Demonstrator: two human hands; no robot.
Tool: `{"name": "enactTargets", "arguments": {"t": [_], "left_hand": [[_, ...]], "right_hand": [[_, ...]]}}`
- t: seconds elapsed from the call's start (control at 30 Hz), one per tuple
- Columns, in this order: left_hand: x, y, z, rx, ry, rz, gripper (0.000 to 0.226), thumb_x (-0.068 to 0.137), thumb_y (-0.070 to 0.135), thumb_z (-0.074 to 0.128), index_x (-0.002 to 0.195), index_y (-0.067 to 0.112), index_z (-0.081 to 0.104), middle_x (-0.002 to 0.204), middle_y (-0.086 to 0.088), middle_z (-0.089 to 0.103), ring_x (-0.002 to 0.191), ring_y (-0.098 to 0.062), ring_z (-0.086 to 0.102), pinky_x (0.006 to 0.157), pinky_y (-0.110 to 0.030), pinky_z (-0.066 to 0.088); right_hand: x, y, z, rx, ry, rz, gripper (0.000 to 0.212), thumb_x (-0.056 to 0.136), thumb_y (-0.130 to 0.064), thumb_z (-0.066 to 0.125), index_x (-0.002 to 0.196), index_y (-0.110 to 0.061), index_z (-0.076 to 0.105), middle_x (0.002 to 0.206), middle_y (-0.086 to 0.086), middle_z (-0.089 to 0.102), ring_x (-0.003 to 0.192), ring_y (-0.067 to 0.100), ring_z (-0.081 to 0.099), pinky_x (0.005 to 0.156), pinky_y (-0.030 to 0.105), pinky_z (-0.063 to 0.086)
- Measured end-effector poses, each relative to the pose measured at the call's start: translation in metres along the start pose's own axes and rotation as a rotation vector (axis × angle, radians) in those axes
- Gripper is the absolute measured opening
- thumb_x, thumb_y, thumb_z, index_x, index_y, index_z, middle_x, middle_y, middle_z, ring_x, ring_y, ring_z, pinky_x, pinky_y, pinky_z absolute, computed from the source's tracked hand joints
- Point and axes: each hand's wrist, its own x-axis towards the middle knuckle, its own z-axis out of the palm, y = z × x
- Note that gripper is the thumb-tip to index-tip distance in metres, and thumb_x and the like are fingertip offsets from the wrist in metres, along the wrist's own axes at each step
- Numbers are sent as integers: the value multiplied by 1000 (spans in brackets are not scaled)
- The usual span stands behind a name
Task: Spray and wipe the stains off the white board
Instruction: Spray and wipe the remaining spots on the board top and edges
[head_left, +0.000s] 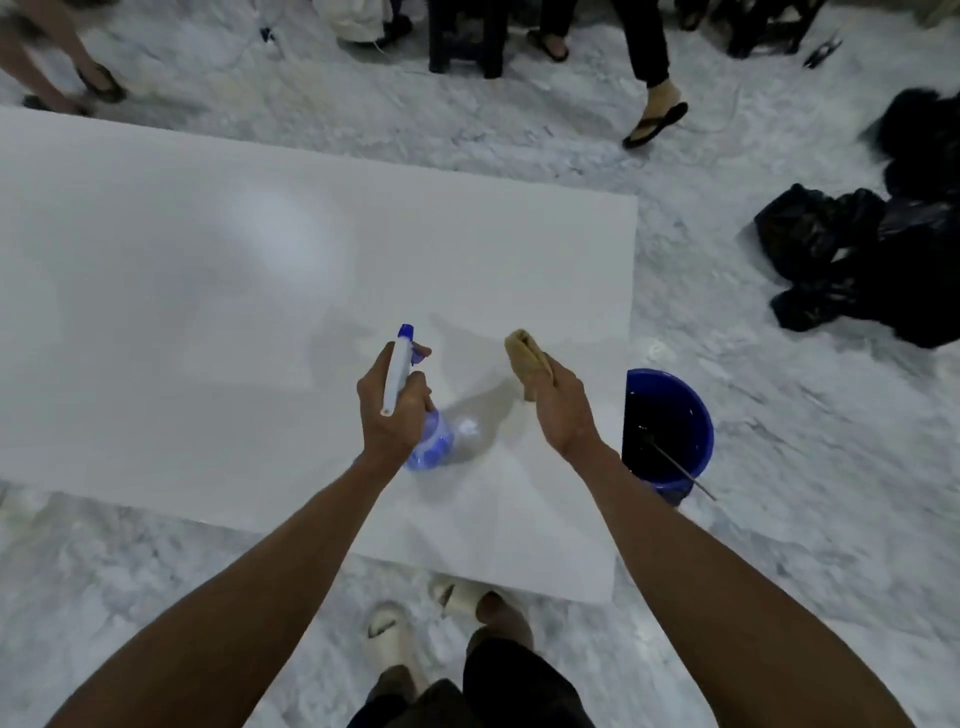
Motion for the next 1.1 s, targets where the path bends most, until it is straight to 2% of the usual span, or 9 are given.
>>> {"name": "enactTargets", "arguments": {"t": [0.1,0.2,0.3,0.43,0.6,0.77,0.93,1.03,1.1], "left_hand": [[-4,-7,6,9,-55,38,27,85,-7,51,103,7,67,92,0,70,52,-6,58,52,-26,53],[-11,-25,1,37,-115,88,27,83,-13,52,102,-1,67,99,24,70,59,1,63,56,-26,54],[-22,-37,-10,18,-127,141,27,82,-13,49,102,-8,66,100,32,71,57,0,65,57,-22,52],[-33,-40,-22,-36,-184,152,26,87,-10,51,109,-5,65,113,2,72,63,-1,69,62,-18,55],[-31,-43,-34,-25,-313,160,44,94,4,54,124,36,57,117,33,67,91,-8,75,76,-39,61],[-38,-43,-40,17,-321,145,55,88,1,66,138,15,48,112,31,65,81,4,66,77,-14,51],[-50,-61,-48,105,-413,-206,85,79,28,82,149,14,35,122,-1,66,117,-28,62,90,-21,50],[-58,-63,-54,345,-451,-330,110,72,44,83,157,9,23,146,-11,52,134,-33,51,108,-47,43],[-65,-60,-59,526,-487,-406,108,76,39,83,157,5,19,153,-15,42,141,-37,41,114,-52,33]], "right_hand": [[-15,30,-3,-648,-30,-288,50,95,-28,36,142,-31,52,147,-10,49,136,12,44,112,35,35],[-41,77,12,-1098,-301,-259,68,88,-40,13,153,-31,34,164,11,21,152,31,16,121,51,12],[-75,124,29,-1306,-426,-234,66,89,-36,23,154,-32,28,164,14,16,150,40,15,115,62,25],[-80,130,30,-1375,-415,-257,70,94,-26,41,157,-35,14,166,12,-1,151,41,0,119,60,14],[-76,125,13,-1496,-539,-365,78,95,-12,44,157,-35,4,166,9,-9,151,40,-8,120,57,10],[-86,117,25,-1563,-513,-187,72,101,-38,36,155,-38,-12,163,4,-24,150,34,-19,120,55,5],[-92,109,45,-1434,-410,-36,71,99,-41,25,148,-46,-27,167,5,4,152,38,8,113,68,23],[-99,102,59,-1391,-444,168,61,104,-28,25,155,-42,-5,165,-1,-20,150,34,-19,117,65,-7],[-108,88,71,-1288,-383,265,59,104,-27,23,157,-38,-2,165,-1,-17,151,32,-19,117,63,-10]]}}
